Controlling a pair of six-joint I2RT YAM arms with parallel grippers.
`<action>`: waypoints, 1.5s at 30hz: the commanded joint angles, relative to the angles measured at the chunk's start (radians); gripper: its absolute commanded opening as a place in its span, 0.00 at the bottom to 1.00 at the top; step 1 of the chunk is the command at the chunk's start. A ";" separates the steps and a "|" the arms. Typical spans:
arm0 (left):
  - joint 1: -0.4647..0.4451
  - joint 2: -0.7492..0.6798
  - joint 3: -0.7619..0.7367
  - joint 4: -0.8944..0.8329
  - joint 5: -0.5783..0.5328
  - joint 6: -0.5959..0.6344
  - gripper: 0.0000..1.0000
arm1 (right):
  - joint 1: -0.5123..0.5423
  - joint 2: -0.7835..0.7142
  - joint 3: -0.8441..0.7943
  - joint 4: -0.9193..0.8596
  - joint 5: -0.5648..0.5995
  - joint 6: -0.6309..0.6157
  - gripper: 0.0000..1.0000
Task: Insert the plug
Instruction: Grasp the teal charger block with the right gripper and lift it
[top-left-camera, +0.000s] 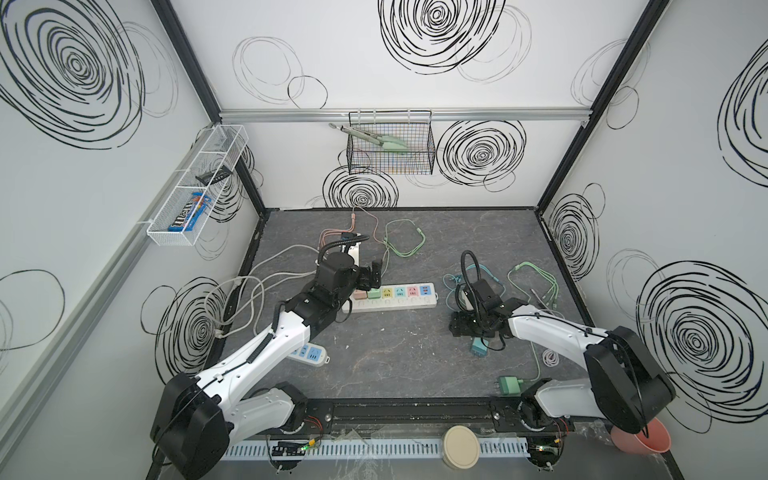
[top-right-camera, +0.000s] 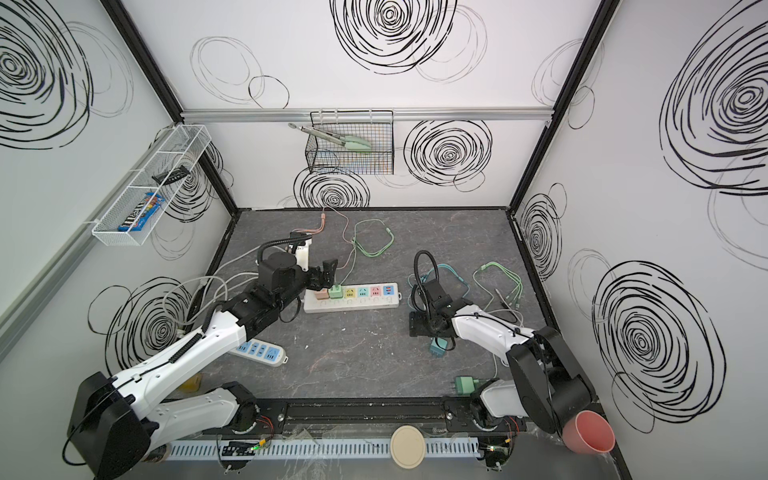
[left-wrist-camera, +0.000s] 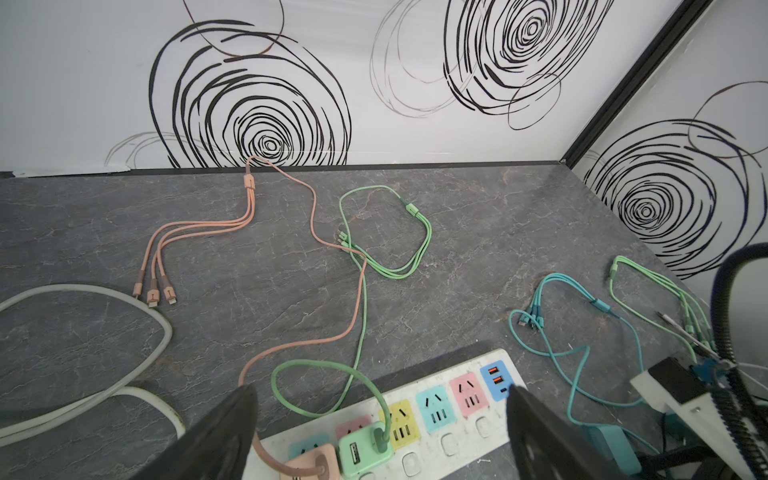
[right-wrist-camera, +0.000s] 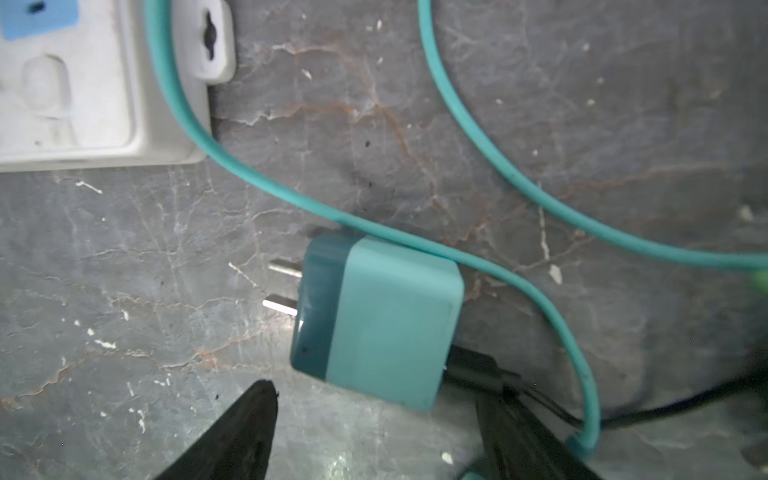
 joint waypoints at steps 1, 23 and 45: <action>0.008 0.011 0.038 0.014 -0.010 0.008 0.96 | -0.002 -0.003 0.047 0.013 0.013 -0.061 0.83; 0.010 0.000 0.026 0.013 -0.038 -0.005 0.96 | 0.039 -0.171 0.033 -0.212 0.115 0.159 0.92; 0.017 0.007 0.027 0.007 -0.015 -0.006 0.96 | 0.089 -0.200 -0.134 -0.215 0.174 0.318 0.63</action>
